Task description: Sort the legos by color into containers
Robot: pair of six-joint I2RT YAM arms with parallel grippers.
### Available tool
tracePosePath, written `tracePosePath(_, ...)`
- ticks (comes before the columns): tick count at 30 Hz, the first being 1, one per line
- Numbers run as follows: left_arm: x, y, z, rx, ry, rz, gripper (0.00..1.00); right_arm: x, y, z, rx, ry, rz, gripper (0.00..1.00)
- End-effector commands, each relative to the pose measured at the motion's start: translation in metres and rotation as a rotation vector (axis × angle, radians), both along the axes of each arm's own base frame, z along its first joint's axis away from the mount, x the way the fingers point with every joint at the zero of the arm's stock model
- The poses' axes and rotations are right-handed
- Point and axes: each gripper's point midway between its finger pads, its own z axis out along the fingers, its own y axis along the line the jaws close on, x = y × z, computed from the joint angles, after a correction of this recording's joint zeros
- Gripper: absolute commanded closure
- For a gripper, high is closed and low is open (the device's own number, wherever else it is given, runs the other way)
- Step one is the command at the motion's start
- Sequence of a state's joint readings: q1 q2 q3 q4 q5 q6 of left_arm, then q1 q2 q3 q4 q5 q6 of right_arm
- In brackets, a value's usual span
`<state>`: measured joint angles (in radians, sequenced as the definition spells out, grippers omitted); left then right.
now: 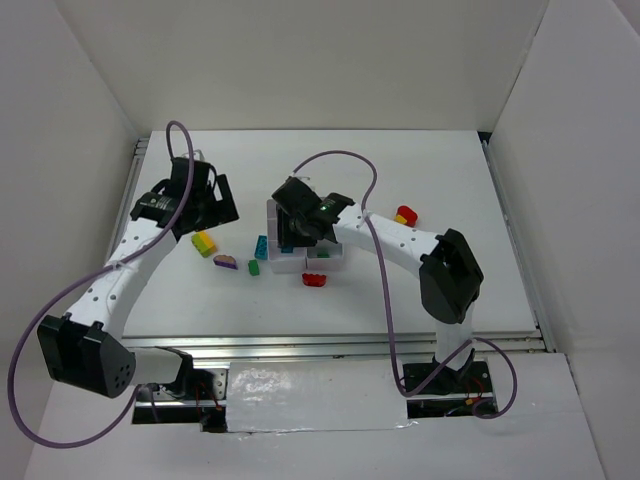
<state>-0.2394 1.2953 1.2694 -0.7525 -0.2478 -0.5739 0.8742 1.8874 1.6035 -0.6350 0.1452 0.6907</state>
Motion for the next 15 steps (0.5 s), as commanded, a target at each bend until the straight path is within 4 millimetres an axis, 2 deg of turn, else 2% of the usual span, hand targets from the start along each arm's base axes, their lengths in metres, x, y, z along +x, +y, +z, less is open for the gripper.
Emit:
tracePosePath(1,0.009,-0.005,-0.003,-0.007,-0.022,-0.039,0.02,-0.001,0.002,0.01,0.011,-0.021,0.009,0.5)
tracePosePath(8,0.012,-0.014,-0.018,-0.033,-0.005,-0.074,0.03,0.003,0.004,0.013,0.008,-0.044,0.018,0.35)
tracePosePath(12,0.017,-0.022,-0.033,-0.047,0.011,-0.123,0.07,0.006,-0.003,0.028,0.013,-0.08,-0.009,0.35)
tracePosePath(13,0.017,-0.027,-0.037,-0.062,0.021,-0.148,0.11,0.007,-0.007,0.033,0.014,-0.095,-0.022,0.35)
tracePosePath(14,0.02,-0.029,-0.045,-0.059,0.036,-0.162,0.12,0.006,-0.013,0.05,0.041,-0.121,-0.036,0.34)
tracePosePath(15,0.021,-0.033,-0.048,-0.07,0.043,-0.178,0.17,0.006,-0.022,0.049,0.037,-0.126,-0.053,0.34)
